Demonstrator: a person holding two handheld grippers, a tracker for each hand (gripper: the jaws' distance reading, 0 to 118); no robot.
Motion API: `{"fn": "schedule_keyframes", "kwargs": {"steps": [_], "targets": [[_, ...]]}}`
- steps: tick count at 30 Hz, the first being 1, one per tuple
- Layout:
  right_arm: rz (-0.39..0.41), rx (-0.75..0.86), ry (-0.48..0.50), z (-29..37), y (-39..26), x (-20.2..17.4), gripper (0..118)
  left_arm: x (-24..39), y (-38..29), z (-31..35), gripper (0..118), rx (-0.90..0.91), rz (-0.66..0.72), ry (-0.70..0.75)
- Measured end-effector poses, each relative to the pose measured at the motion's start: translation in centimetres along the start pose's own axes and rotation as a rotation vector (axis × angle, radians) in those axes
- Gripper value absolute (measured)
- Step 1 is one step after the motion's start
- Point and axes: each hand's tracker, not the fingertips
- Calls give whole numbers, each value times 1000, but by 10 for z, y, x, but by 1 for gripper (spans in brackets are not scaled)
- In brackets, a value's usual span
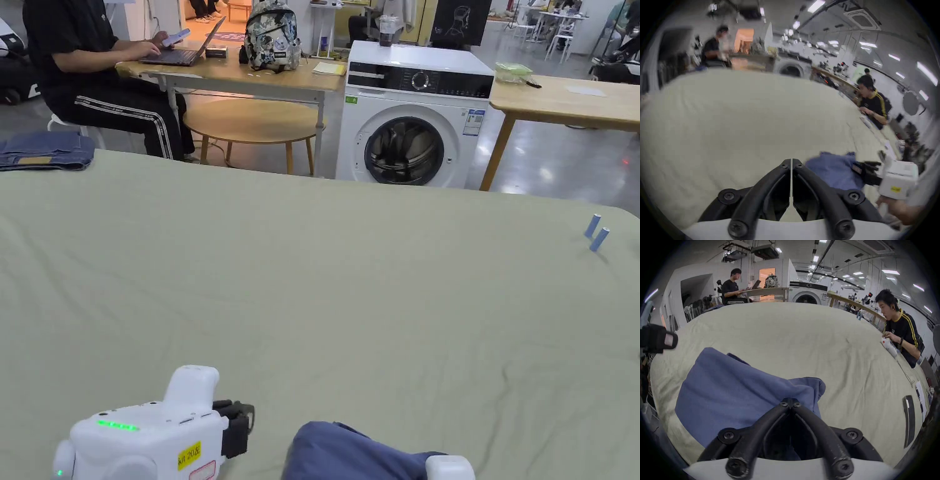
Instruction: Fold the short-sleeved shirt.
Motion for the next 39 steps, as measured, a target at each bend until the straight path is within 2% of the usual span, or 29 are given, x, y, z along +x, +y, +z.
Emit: {"fn": "schedule_keyframes", "kwargs": {"steps": [2,3,4,5,6,7,8,12,18,19,21,22,23,26,28,36,39], "targets": [[-5,-4,9,1,0,2,0,-12,3,-10,0,-82,50,-118],[-7,-5,13,1,0,3,0,-19,5,-17,6,-126,85,-167],[-9,-6,16,1,0,3,0,-26,6,-24,19,-175,114,-207],[-10,-7,18,-1,-1,6,0,-32,6,-31,45,-207,136,-256],[-12,-7,20,-2,-1,6,0,-37,3,-40,66,-238,155,-304],[-14,-7,22,-2,-1,7,0,-41,2,-46,81,-263,168,-325],[-15,-7,23,-4,-2,8,0,-45,0,-53,86,-279,186,-359],[-20,-8,28,-7,-4,11,0,-55,-8,-82,86,-325,276,-411],[-24,-7,33,-3,-3,9,0,-52,-18,-105,84,-362,438,-617],[-25,-8,34,-3,-3,10,0,-48,-19,-110,78,-379,436,-623],[-28,-8,36,-1,-3,10,0,-39,-23,-116,45,-398,409,-632],[-29,-8,36,-1,-3,10,0,-42,-25,-121,32,-404,355,-573],[-31,-8,37,-1,-3,11,0,-43,-26,-122,28,-390,351,-523],[-29,-7,43,1,-3,10,0,-62,-36,-123,17,-364,496,-605],[-23,-5,45,2,-3,9,0,-58,-37,-118,17,-337,458,-571],[22,14,40,8,-2,6,0,-44,-37,-98,14,-315,476,-613],[16,46,35,16,8,6,0,-52,-26,-92,14,-302,457,-617]]}}
